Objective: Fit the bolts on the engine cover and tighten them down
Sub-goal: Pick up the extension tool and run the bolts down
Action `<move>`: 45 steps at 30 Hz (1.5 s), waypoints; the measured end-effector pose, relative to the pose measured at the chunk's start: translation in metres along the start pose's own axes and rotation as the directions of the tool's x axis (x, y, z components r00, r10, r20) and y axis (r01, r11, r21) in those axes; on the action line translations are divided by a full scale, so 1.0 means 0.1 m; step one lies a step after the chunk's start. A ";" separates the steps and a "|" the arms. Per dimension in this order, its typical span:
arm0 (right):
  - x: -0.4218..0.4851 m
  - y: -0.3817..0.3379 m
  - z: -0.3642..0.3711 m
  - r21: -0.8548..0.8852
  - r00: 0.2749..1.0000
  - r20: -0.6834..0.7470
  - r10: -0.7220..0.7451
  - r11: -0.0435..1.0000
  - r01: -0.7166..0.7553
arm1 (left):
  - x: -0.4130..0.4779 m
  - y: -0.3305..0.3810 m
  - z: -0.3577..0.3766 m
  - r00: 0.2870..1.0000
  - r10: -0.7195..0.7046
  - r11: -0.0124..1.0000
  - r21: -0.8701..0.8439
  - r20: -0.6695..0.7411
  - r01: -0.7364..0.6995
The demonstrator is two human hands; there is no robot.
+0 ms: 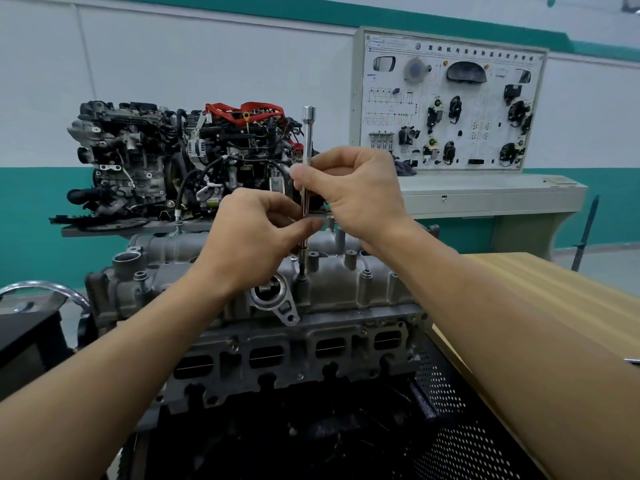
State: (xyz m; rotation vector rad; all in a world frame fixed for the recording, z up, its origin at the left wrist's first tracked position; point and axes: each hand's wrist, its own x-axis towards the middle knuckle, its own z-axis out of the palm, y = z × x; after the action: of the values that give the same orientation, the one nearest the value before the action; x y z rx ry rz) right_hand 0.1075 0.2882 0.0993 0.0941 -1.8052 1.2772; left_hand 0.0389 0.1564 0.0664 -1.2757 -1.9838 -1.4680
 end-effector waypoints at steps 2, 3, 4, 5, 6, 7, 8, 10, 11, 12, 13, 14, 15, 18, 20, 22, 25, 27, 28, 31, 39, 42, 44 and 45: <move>0.00 0.03 -0.02 -0.004 0.999 -0.051 0.008 1.000 -0.008 | 0.00 0.01 0.01 1.000 -0.002 1.000 -0.017 -0.002 0.001; 0.01 0.03 -0.02 -0.008 0.999 -0.050 0.005 1.000 -0.006 | 0.00 0.01 0.01 1.000 0.000 1.000 -0.016 0.022 0.000; 0.01 0.03 -0.03 -0.021 0.999 -0.035 0.002 1.000 -0.002 | 0.00 0.01 0.00 0.998 -0.001 1.000 -0.016 0.057 0.002; 0.01 0.02 -0.02 -0.030 1.000 0.001 0.001 1.000 -0.001 | 0.01 0.01 -0.01 0.995 -0.005 1.000 -0.021 0.097 0.007; 0.01 0.00 -0.02 -0.031 0.999 0.054 -0.001 1.000 0.003 | 0.01 0.01 -0.02 0.991 -0.011 1.000 -0.025 0.135 0.014; 0.02 -0.02 -0.01 -0.017 0.993 0.117 0.002 1.000 0.000 | 0.02 0.01 -0.04 0.986 -0.014 1.000 -0.025 0.166 0.018; 0.02 -0.03 -0.01 0.004 0.986 0.168 0.011 1.000 -0.012 | 0.02 0.01 -0.04 0.982 -0.018 0.999 -0.024 0.186 0.023; 0.02 -0.06 -0.01 0.042 0.974 0.224 0.026 0.998 -0.037 | 0.03 0.01 -0.05 0.980 -0.029 0.998 -0.040 0.198 0.037; 0.02 -0.06 -0.01 0.033 0.976 0.218 0.011 0.999 -0.018 | 0.03 0.01 -0.04 0.980 -0.026 0.998 -0.049 0.197 0.037; 0.02 -0.06 0.00 0.008 0.981 0.192 -0.019 1.000 0.018 | 0.02 0.01 -0.04 0.982 -0.020 0.998 -0.055 0.187 0.031; 0.02 -0.05 0.01 -0.013 0.985 0.162 -0.052 0.998 0.055 | 0.02 0.01 -0.03 0.987 -0.013 0.998 -0.058 0.159 0.022; 0.01 -0.03 0.02 -0.028 0.988 0.128 -0.090 0.995 0.094 | 0.01 0.01 -0.02 0.994 -0.008 0.998 -0.055 0.113 0.015; 0.00 -0.02 0.05 -0.038 0.987 0.095 -0.127 0.991 0.131 | 0.00 0.01 -0.01 0.998 -0.006 0.999 -0.048 0.062 0.009; -0.03 0.02 0.14 -0.117 0.972 -0.012 -0.233 0.966 0.230 | 0.00 0.00 0.00 1.000 -0.009 1.000 -0.029 -0.008 0.009; -0.04 0.04 0.18 -0.178 0.956 -0.065 -0.286 0.946 0.271 | 0.02 0.00 0.00 1.000 -0.010 1.000 -0.019 0.015 0.010; -0.02 0.02 0.18 -0.207 0.954 -0.071 -0.291 0.940 0.272 | 0.04 0.01 -0.02 0.999 -0.017 1.000 -0.022 0.042 0.018; -0.01 -0.03 0.12 -0.206 0.966 -0.001 -0.260 0.945 0.254 | 0.04 0.06 -0.04 0.996 -0.039 0.998 -0.045 0.075 0.042; -0.01 -0.04 0.08 -0.215 0.964 0.030 -0.265 0.940 0.265 | 0.06 0.07 -0.06 0.995 -0.038 0.998 -0.042 0.095 0.042; -0.01 -0.03 0.08 -0.221 0.962 0.037 -0.271 0.937 0.272 | 0.06 0.07 -0.06 0.994 -0.035 0.998 -0.039 0.101 0.039; 0.00 -0.01 0.10 -0.223 0.960 0.040 -0.278 0.934 0.279 | 0.06 0.07 -0.07 0.995 -0.048 0.998 -0.040 0.090 0.051; 0.03 -0.01 0.10 -0.130 0.986 0.023 -0.166 0.977 0.167 | 0.13 0.10 -0.13 0.893 -0.217 0.972 0.173 0.394 0.160; -0.01 -0.04 0.07 -0.119 0.982 0.031 -0.189 0.974 0.191 | 0.13 0.10 -0.13 0.903 -0.192 0.976 0.171 0.384 0.135; -0.06 -0.06 0.05 -0.081 0.970 0.025 -0.240 0.967 0.241 | 0.08 0.09 -0.12 0.930 -0.109 0.987 0.150 0.352 0.059; -0.09 -0.07 0.04 -0.065 0.964 0.023 -0.266 0.962 0.267 | 0.05 0.09 -0.12 0.939 -0.066 0.992 0.125 0.337 0.025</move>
State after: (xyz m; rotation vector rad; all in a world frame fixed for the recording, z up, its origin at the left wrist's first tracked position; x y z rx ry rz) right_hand 0.1142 0.2783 0.0979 0.2988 -1.7770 1.0257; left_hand 0.0411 0.1481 0.0798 -1.5240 -2.2942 -1.1887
